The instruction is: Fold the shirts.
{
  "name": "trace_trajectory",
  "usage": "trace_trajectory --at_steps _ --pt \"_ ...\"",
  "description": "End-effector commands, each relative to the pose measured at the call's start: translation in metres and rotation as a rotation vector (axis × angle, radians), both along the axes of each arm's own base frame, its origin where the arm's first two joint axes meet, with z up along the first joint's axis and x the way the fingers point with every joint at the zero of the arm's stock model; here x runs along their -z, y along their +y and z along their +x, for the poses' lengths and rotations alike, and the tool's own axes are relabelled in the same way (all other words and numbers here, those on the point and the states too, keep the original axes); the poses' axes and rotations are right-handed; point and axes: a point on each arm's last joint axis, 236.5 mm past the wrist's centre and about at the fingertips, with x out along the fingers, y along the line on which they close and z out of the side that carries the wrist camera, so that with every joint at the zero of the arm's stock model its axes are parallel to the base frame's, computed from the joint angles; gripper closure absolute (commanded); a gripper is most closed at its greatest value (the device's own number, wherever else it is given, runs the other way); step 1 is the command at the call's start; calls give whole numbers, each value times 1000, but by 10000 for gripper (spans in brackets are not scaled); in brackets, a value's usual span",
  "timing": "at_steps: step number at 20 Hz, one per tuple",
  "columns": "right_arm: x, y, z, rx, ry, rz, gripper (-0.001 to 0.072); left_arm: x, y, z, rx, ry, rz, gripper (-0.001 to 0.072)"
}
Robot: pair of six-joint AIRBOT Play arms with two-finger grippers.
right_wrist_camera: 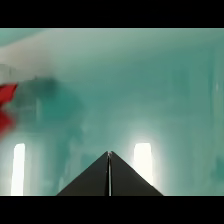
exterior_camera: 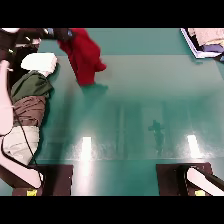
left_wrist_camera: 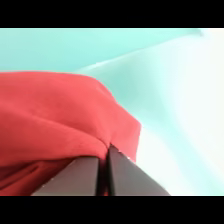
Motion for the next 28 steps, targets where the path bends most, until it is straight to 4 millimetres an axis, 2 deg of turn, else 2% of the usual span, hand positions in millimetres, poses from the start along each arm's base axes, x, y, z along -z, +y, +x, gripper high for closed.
trace_trajectory --at_steps 1,2,4,5,6,8,10,12,13,14,15,16,18,20,21,25,27,28 --pt "-47 3 -5 -14 -100 -54 691 -98 -48 -114 275 -164 -22 686" --pt "-58 5 -8 -20 -121 -68 691 -105 -60 -149 344 -165 5 686" --pt "-78 8 -15 -32 -161 -94 691 -100 -82 -205 484 -135 58 686" --pt "-85 10 -18 -38 -172 -105 690 -88 -90 -217 514 -115 102 686" --pt "-91 12 -23 -48 -177 -115 691 -69 -96 -220 520 -94 173 685" --pt "-98 16 -29 -62 -185 -128 690 -20 -105 -206 473 -30 308 685" --pt "-103 18 -32 -69 -192 -134 691 30 -115 -182 420 33 368 684" --pt "-102 23 -35 -88 -186 -120 690 72 -117 -149 334 132 348 683" --pt "-101 24 -36 -92 -179 -120 690 87 -113 -134 290 180 342 568" --pt "-100 24 -36 -94 -177 -120 690 100 -102 -122 239 238 330 247" --pt "-100 24 -36 -94 -174 -120 691 105 -87 -116 193 298 311 81" --pt "-99 24 -37 -95 -173 -121 691 108 -69 -115 167 346 307 90" --pt "-99 24 -37 -95 -173 -121 690 113 -28 -125 149 458 322 92" --pt "-99 24 -37 -94 -173 -122 691 130 0 -139 118 576 314 93" --pt "-99 24 -37 -95 -173 -122 690 146 7 -149 109 627 312 93" --pt "-98 24 -37 -96 -169 -122 690 230 16 -226 96 851 311 92" --pt "-98 24 -37 -96 -169 -122 690 258 21 -257 43 890 294 92" --pt "-98 24 -37 -96 -168 -122 690 266 20 -270 21 902 267 92"
